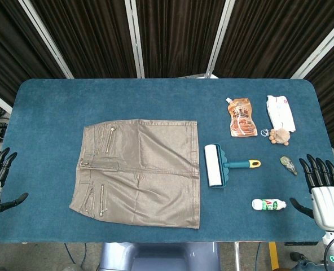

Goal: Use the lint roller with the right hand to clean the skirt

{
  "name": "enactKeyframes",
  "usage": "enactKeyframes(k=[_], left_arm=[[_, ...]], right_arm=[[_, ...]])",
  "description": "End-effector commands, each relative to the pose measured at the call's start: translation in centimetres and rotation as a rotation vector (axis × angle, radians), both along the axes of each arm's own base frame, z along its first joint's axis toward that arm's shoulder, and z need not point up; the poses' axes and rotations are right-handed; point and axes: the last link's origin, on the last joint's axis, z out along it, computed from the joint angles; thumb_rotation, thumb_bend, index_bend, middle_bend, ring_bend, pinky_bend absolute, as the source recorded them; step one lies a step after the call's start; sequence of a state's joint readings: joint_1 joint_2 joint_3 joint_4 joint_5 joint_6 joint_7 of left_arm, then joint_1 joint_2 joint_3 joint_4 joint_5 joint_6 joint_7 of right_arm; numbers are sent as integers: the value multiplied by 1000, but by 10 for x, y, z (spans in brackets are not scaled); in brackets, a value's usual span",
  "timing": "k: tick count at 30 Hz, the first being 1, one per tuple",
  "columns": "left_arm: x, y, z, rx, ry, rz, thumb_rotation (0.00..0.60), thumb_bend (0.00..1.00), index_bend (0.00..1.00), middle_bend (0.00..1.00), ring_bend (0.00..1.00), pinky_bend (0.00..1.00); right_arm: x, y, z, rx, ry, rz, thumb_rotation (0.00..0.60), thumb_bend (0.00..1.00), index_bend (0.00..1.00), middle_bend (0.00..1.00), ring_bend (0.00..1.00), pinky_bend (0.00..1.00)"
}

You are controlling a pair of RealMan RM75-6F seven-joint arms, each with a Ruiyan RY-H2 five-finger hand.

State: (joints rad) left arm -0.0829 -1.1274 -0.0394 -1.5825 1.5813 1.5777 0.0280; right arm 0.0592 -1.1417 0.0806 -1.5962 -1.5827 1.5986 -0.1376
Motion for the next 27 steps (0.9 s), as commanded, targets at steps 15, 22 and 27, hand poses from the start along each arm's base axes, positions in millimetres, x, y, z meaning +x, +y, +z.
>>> enactKeyframes(k=[15, 22, 27], left_arm=[[0, 0, -2, 5, 4, 9, 600, 0, 0, 0, 0, 0], [-2, 3, -2, 18, 18, 34, 600, 0, 0, 0, 0, 0], [-3, 5, -2, 25, 19, 60, 600, 0, 0, 0, 0, 0]], right_arm=[[-4, -57, -38, 256, -17, -22, 600, 60, 0, 3, 0, 0], [-3, -101, -75, 307, 21, 8, 600, 435, 44, 124, 0, 80], [-4, -115, -99, 352, 67, 38, 600, 458, 79, 149, 3, 105]])
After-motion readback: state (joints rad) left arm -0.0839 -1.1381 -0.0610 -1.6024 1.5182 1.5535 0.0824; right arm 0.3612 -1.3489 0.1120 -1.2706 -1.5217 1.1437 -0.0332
